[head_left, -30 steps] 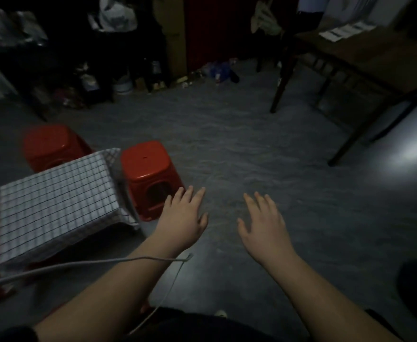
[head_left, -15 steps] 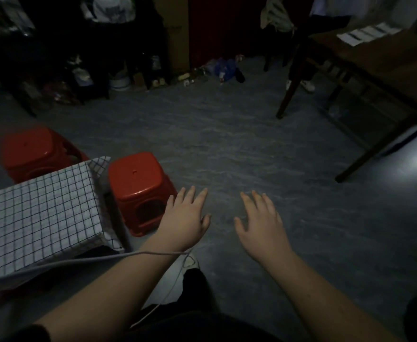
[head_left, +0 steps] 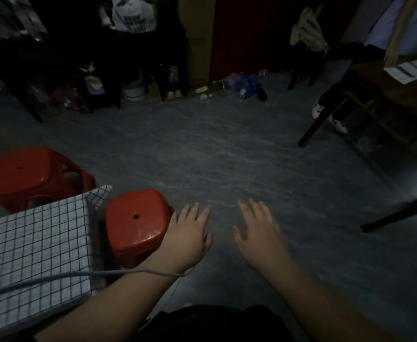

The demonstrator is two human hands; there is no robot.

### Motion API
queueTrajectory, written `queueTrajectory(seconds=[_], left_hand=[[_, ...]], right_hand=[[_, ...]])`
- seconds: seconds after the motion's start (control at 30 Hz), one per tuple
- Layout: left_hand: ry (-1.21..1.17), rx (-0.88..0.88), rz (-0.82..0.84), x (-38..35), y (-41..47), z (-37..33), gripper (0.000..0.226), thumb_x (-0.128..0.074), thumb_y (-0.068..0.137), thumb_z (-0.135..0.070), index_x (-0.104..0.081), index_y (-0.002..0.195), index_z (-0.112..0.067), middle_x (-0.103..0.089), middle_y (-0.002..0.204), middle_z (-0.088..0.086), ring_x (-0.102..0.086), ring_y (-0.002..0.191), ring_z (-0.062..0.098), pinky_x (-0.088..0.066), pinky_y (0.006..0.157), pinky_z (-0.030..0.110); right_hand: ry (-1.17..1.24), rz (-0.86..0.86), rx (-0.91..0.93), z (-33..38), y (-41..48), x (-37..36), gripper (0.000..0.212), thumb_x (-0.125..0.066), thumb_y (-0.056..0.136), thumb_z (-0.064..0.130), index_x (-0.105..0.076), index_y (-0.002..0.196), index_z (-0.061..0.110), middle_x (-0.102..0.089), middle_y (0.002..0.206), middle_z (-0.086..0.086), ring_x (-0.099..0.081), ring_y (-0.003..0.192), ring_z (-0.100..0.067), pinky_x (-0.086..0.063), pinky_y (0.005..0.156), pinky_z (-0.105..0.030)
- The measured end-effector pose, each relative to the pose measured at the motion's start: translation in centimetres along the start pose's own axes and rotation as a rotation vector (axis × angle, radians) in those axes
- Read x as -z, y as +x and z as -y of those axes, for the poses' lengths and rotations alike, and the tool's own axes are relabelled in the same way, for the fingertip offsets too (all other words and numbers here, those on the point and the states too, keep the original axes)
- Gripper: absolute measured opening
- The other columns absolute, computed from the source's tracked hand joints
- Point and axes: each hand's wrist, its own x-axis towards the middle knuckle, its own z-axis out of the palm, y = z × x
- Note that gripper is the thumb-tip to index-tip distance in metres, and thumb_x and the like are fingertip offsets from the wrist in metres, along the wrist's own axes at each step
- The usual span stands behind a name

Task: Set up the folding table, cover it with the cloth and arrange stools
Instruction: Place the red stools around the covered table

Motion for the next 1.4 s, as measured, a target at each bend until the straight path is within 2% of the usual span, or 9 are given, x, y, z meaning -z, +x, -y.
queueTrajectory(seconds=[0.13,0.3,0.47,0.63,0.87,0.97,1.13,1.23,1.4], left_hand=[[-0.029,0.114,-0.007,0.2,5.6,2.2,0.072,-0.04,0.097,-0.05,-0.009,0.158,-0.027,-0.015,0.165,0.008,-0.014,0.151,0.028,-0.018,0.12,0.048],[-0.074,0.301,-0.066,1.4,13.4,3.8,0.07,-0.04,0.098,-0.05,-0.011,0.157,-0.026,-0.017,0.164,0.008,-0.015,0.151,0.028,-0.019,0.12,0.046],[-0.188,0.561,-0.077,2.7,19.1,4.5,0.07,-0.041,0.097,-0.049,-0.013,0.157,-0.026,-0.017,0.164,0.008,-0.016,0.151,0.029,-0.019,0.119,0.045],[-0.321,0.866,-0.152,3.8,21.0,6.2,0.069,-0.043,0.094,-0.049,-0.02,0.156,-0.027,-0.024,0.162,0.008,-0.023,0.148,0.029,-0.022,0.118,0.044],[-0.474,1.224,-0.225,2.5,17.6,10.6,0.073,-0.042,0.089,-0.05,-0.022,0.155,-0.027,-0.024,0.162,0.007,-0.022,0.148,0.029,-0.023,0.119,0.045],[-0.52,1.32,-0.241,1.1,15.9,12.9,0.07,-0.049,0.093,-0.046,-0.021,0.154,-0.028,-0.022,0.162,0.008,-0.022,0.148,0.03,-0.022,0.118,0.044],[-0.554,1.421,-0.235,-1.5,14.6,15.5,0.072,-0.037,0.088,-0.053,-0.026,0.153,-0.024,-0.03,0.159,0.012,-0.03,0.144,0.032,-0.029,0.115,0.046],[-0.648,1.516,-0.264,-3.1,14.9,16.5,0.068,-0.044,0.093,-0.048,-0.024,0.154,-0.025,-0.029,0.159,0.012,-0.028,0.145,0.031,-0.03,0.114,0.049],[-0.729,1.633,-0.239,-7.9,16.6,19.1,0.073,-0.048,0.092,-0.047,-0.022,0.156,-0.022,-0.023,0.161,0.014,-0.03,0.144,0.033,-0.031,0.113,0.048]], right_hand=[[-0.023,0.051,0.05,-0.9,7.9,0.5,0.07,-0.043,0.099,0.048,-0.011,0.159,0.031,-0.012,0.167,-0.001,-0.005,0.154,-0.023,-0.016,0.124,-0.044],[-0.049,0.122,0.234,-1.5,19.6,1.4,0.07,-0.043,0.099,0.047,-0.011,0.159,0.03,-0.014,0.166,0.0,-0.006,0.153,-0.022,-0.017,0.123,-0.045],[-0.134,0.24,0.485,-0.4,30.5,3.5,0.069,-0.042,0.099,0.046,-0.013,0.159,0.028,-0.014,0.166,-0.002,-0.007,0.153,-0.023,-0.018,0.123,-0.045],[-0.246,0.322,0.792,4.0,37.8,3.8,0.069,-0.044,0.097,0.044,-0.019,0.158,0.026,-0.02,0.165,-0.006,-0.015,0.152,-0.027,-0.02,0.123,-0.043],[-0.337,0.441,1.122,13.6,39.9,-1.0,0.07,-0.039,0.089,0.046,-0.031,0.154,0.02,-0.032,0.159,-0.011,-0.027,0.146,-0.03,-0.026,0.12,-0.043],[-0.375,0.481,1.208,17.4,39.7,-4.4,0.073,-0.04,0.084,0.045,-0.037,0.151,0.017,-0.039,0.154,-0.013,-0.033,0.142,-0.032,-0.029,0.118,-0.046],[-0.413,0.602,1.292,21.5,39.7,-8.7,0.068,-0.054,0.087,0.039,-0.036,0.149,0.017,-0.04,0.15,-0.014,-0.037,0.138,-0.034,-0.038,0.112,-0.047],[-0.457,0.652,1.353,23.2,40.8,-10.6,0.069,-0.051,0.087,0.039,-0.032,0.15,0.02,-0.039,0.151,-0.013,-0.038,0.138,-0.034,-0.039,0.11,-0.048],[-0.456,0.698,1.476,25.5,43.9,-16.6,0.067,-0.05,0.085,0.037,-0.039,0.148,0.016,-0.045,0.146,-0.018,-0.044,0.133,-0.038,-0.04,0.11,-0.048]])
